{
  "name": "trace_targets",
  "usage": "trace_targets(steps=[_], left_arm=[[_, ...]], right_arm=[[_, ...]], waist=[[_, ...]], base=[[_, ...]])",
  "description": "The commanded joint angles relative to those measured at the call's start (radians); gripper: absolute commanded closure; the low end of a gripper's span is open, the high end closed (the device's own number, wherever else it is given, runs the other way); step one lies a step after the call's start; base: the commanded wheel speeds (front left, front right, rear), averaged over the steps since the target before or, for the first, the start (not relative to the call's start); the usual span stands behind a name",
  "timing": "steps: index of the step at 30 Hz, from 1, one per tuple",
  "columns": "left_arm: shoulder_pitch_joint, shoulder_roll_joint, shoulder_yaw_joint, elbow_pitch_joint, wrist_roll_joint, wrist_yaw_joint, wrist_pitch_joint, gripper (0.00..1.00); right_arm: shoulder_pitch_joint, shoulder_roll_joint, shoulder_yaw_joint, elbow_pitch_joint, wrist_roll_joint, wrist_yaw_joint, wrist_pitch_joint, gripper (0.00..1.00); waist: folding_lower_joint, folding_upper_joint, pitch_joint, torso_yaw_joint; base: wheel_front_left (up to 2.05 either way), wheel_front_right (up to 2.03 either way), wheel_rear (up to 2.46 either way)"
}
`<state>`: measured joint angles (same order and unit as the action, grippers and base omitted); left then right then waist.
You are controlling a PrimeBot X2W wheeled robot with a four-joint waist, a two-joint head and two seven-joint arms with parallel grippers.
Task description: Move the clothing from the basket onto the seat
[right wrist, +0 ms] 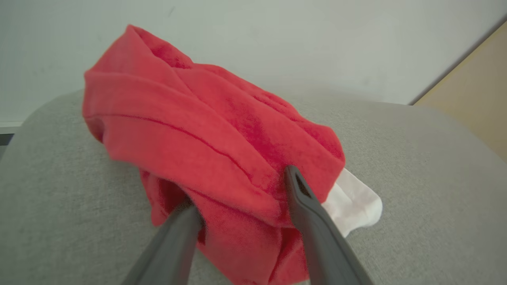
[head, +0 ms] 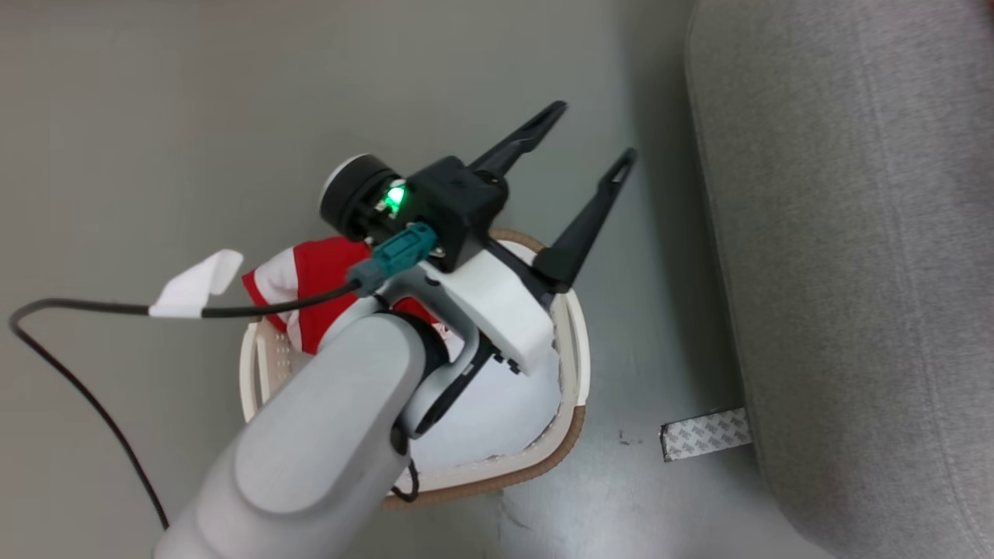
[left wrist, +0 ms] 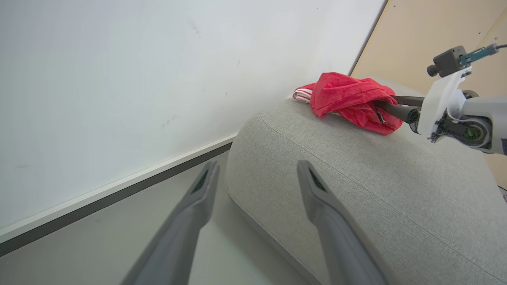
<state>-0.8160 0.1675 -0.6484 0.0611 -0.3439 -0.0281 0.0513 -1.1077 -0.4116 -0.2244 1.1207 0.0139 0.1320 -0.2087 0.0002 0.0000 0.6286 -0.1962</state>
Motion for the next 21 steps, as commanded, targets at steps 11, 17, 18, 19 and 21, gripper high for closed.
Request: trace_targets(steps=[11, 17, 18, 19, 21], left_arm=[[0.127, 0.050, 0.065, 0.035, -0.074, 0.049, -0.044, 0.00], [0.240, 0.082, 0.113, 0.068, -0.103, 0.092, -0.112, 0.00], [0.262, 0.090, 0.120, 0.076, -0.106, 0.101, -0.122, 0.00], [0.285, 0.094, 0.128, 0.082, -0.113, 0.107, -0.133, 0.00], [0.326, 0.098, 0.145, 0.092, -0.128, 0.117, -0.164, 0.00]], right_arm=[[0.200, 0.114, -0.016, -0.077, -0.026, -0.003, -0.056, 0.00], [0.421, 0.156, 0.047, -0.340, 0.013, -0.003, -0.056, 0.00], [0.456, 0.163, 0.053, -0.381, 0.020, -0.003, -0.057, 0.00], [0.489, 0.170, 0.061, -0.420, 0.024, -0.003, -0.057, 0.00], [0.553, 0.184, 0.085, -0.489, 0.029, -0.003, -0.057, 0.00]], waist=[[-0.0002, 0.0000, -0.177, -0.040], [-0.0002, 0.0000, -0.297, -0.027], [-0.0002, 0.0000, -0.317, -0.022], [-0.0002, 0.0000, -0.336, -0.017], [-0.0002, 0.0000, -0.373, -0.003]], base=[[0.00, 0.00, 0.00], [0.00, 0.00, 0.00], [0.00, 0.00, 0.00], [0.00, 0.00, 0.00], [0.00, 0.00, 0.00]])
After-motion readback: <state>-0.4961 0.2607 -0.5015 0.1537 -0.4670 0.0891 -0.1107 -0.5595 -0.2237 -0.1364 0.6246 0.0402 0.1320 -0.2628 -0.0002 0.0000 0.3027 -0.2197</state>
